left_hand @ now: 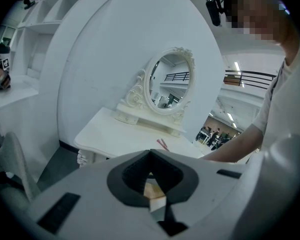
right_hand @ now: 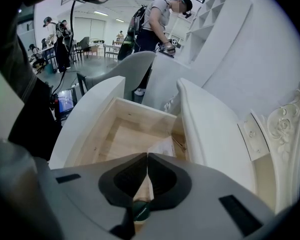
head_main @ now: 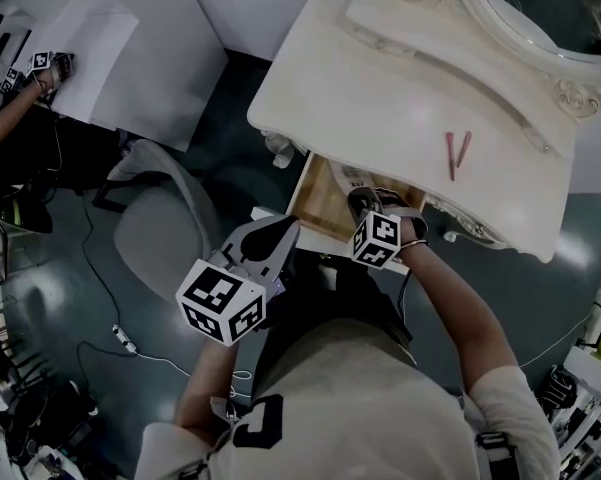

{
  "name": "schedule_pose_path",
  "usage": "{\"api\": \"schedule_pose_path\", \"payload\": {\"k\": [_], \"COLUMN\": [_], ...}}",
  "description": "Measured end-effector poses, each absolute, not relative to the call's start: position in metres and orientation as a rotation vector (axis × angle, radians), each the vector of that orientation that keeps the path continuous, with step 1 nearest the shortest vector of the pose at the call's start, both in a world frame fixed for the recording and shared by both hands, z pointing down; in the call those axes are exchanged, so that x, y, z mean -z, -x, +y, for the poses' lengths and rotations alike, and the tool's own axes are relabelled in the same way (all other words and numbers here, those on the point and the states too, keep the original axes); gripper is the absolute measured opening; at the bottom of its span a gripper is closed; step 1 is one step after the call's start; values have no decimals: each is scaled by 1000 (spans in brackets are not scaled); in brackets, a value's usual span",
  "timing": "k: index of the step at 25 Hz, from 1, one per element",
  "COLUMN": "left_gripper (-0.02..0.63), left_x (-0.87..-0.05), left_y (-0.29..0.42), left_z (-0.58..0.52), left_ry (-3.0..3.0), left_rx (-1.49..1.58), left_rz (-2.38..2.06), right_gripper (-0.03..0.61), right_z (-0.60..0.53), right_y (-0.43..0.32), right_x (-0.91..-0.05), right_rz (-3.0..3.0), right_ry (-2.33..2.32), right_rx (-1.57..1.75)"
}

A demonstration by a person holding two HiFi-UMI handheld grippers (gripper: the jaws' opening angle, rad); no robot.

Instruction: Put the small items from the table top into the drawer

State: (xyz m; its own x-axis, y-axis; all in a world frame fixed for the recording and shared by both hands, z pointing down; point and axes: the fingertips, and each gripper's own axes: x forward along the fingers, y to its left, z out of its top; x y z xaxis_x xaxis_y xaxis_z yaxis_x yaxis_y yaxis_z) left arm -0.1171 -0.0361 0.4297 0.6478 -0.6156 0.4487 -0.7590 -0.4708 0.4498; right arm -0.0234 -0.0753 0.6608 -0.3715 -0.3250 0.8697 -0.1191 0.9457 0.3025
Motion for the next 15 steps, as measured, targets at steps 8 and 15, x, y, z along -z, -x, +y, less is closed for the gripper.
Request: {"api": "schedule_pose_path", "payload": {"k": [8, 15], "left_gripper": [55, 55], "left_x": [-434, -439], "left_y": [112, 111], "left_z": [-39, -39], "left_ry": [-2227, -2217], "left_rx": [-306, -311], "left_rz": [-1047, -1042], "right_gripper": [29, 30], "right_z": [-84, -87], "right_y": [18, 18], "right_x": [-669, -685], "right_rz": [-1933, -1919], "right_ry": [-344, -356], "right_rx": [197, 114]}}
